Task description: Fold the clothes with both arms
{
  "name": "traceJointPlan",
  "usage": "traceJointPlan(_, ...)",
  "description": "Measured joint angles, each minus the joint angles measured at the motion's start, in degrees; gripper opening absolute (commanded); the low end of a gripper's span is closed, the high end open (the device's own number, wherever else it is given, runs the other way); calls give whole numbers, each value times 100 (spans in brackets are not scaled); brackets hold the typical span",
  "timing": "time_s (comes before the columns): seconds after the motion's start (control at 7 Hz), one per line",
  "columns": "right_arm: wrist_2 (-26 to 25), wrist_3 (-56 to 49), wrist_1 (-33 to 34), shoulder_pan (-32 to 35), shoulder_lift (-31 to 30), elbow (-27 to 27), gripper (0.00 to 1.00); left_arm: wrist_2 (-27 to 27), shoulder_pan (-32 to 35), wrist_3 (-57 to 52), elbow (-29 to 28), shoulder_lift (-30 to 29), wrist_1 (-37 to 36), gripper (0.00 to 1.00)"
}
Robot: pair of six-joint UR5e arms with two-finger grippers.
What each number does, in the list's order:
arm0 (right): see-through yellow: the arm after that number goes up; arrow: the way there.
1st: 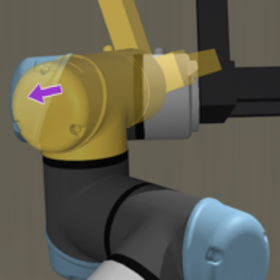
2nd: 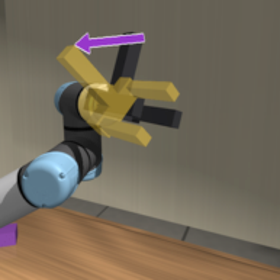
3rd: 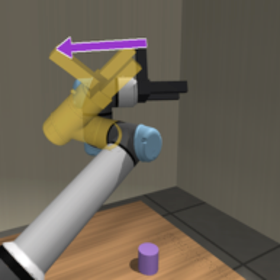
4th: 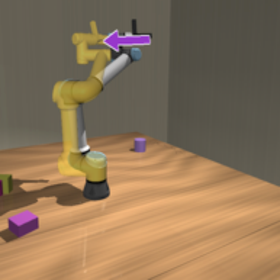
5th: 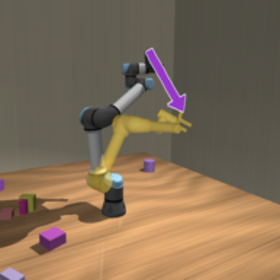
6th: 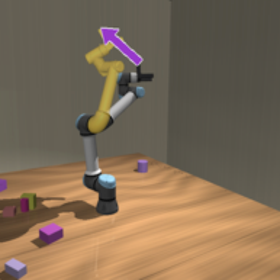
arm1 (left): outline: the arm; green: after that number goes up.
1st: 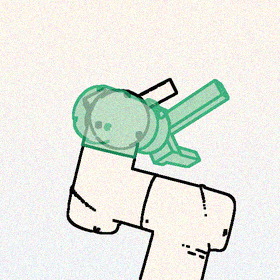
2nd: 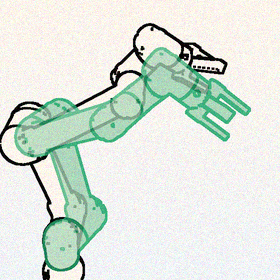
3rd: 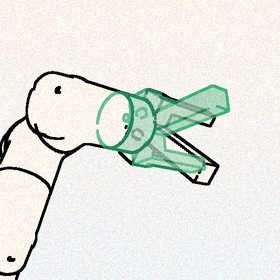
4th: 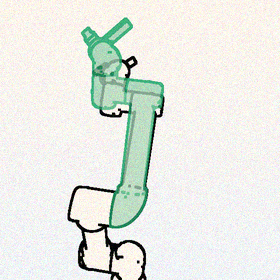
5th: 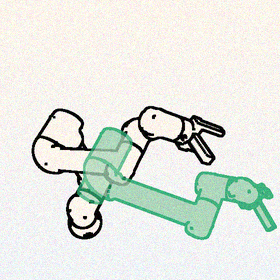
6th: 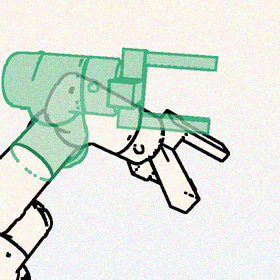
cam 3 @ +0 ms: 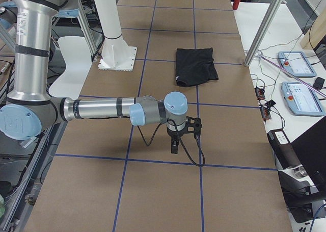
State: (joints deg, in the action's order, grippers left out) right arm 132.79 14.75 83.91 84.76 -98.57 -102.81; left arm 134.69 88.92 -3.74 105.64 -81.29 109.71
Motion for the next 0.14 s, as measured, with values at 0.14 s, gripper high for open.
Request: traceJointPlan(0.14, -13, -4, -6, -1, 15, -3, 100, -9, -3, 8, 1, -31, -1, 100)
